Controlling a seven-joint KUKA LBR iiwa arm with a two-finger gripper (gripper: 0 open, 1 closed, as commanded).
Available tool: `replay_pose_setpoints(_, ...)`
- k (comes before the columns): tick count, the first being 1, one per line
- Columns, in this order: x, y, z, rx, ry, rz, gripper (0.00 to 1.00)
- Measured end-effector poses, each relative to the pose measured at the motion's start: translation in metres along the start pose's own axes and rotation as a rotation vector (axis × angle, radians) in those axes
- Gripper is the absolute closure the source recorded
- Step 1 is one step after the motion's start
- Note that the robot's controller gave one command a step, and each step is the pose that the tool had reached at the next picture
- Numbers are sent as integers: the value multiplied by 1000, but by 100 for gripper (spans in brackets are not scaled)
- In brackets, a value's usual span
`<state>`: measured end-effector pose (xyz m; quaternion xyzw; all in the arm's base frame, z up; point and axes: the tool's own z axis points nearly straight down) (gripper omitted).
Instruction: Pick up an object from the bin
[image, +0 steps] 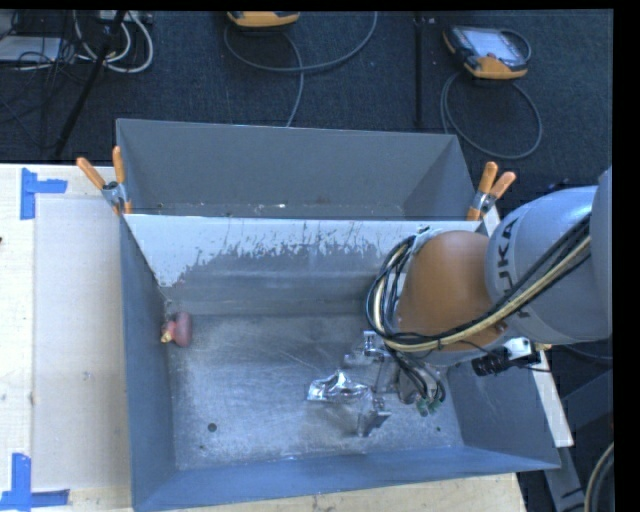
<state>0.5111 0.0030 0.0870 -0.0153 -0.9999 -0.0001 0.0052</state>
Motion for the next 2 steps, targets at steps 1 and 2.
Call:
replay_pose_setpoints(1,-2,1,-5,-1,-8,0,100)
replay_pose_setpoints(2,-1,28,-119,-2,-17,4,100)
